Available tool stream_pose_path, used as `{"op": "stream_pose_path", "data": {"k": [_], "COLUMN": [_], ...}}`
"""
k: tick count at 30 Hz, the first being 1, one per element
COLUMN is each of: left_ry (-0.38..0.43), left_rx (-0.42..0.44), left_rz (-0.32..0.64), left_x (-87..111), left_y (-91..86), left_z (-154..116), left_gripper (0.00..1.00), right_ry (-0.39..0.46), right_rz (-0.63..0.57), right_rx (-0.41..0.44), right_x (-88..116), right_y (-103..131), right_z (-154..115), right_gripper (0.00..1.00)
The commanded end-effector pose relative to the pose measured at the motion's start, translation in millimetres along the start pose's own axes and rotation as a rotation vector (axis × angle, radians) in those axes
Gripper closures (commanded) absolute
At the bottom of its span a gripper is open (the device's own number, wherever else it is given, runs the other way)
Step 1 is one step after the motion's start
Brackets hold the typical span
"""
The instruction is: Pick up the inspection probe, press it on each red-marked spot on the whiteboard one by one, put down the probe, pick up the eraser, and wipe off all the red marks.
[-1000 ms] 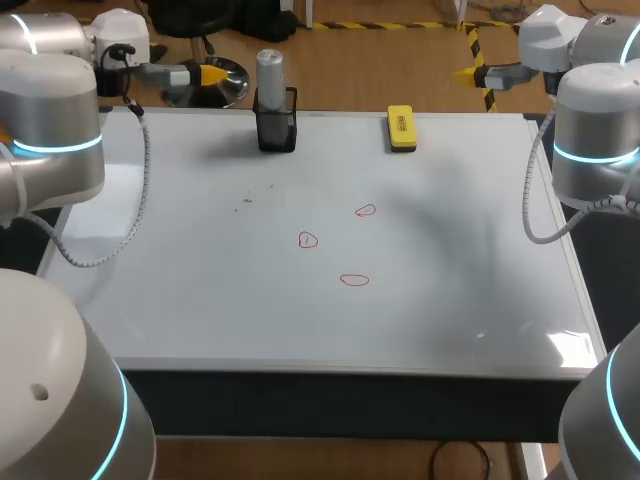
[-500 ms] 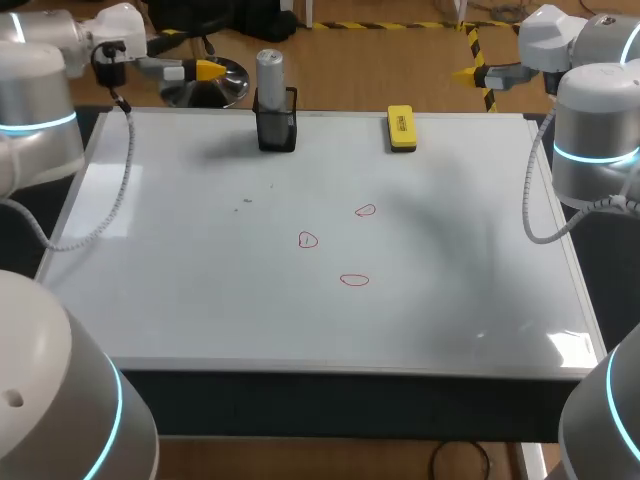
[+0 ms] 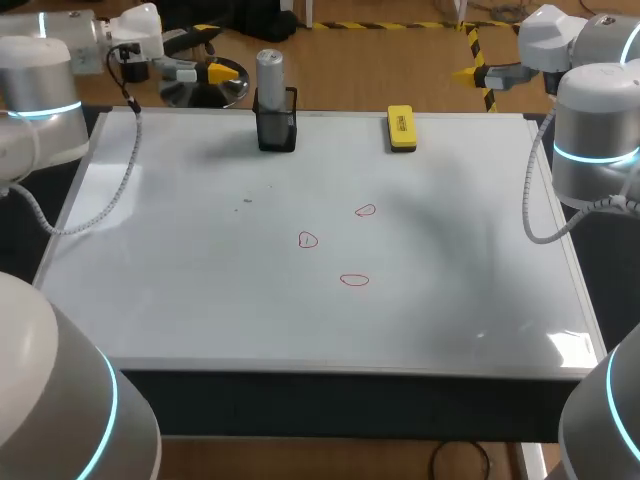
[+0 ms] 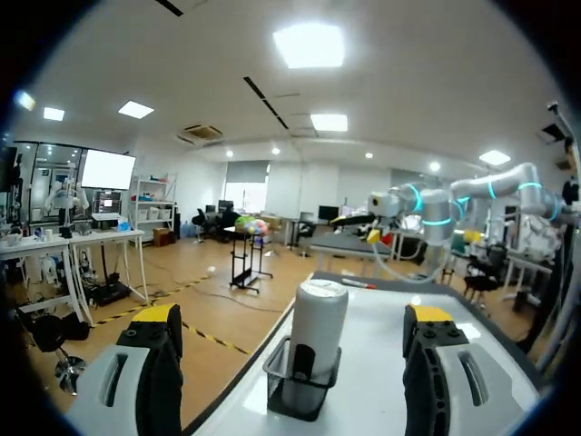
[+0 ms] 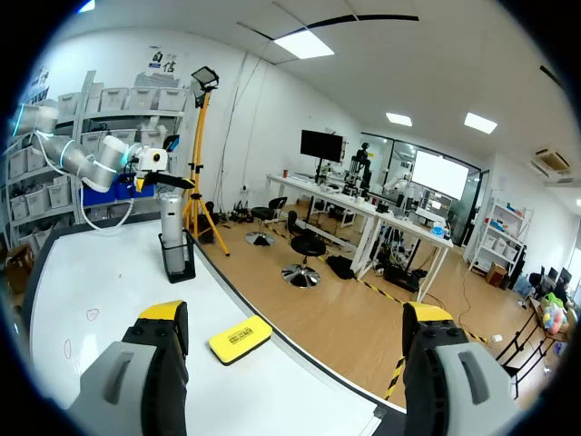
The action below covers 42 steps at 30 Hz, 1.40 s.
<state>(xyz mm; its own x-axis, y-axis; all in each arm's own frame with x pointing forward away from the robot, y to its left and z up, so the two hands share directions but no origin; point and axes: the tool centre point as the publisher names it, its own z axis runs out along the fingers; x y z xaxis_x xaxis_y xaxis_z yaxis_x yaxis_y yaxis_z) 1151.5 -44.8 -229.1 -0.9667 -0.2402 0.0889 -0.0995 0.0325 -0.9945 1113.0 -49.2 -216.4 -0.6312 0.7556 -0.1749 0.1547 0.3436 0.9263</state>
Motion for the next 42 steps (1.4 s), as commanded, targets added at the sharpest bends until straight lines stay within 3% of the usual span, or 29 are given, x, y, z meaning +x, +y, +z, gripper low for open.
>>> {"op": "stream_pose_path", "data": {"k": [1,11,42], "left_ry": [0.153,0.196,0.179], "left_rx": [0.016,0.015,0.036], "left_rz": [-0.006,-0.015,-0.045], "left_x": [-6.3,1.9,30.3], "left_y": [6.2,21.2,50.9], "left_z": [12.6,35.7,76.0], "left_gripper": [0.0,0.0,0.0], "right_ry": [0.001,0.001,0.001], "right_rz": [0.0,0.0,0.0], "right_rx": [0.002,0.002,0.002], "right_x": [-0.5,-0.5,-0.5], "right_y": [0.1,0.1,0.1], "right_z": [0.2,0.2,0.2], "right_gripper": [0.0,0.0,0.0]}}
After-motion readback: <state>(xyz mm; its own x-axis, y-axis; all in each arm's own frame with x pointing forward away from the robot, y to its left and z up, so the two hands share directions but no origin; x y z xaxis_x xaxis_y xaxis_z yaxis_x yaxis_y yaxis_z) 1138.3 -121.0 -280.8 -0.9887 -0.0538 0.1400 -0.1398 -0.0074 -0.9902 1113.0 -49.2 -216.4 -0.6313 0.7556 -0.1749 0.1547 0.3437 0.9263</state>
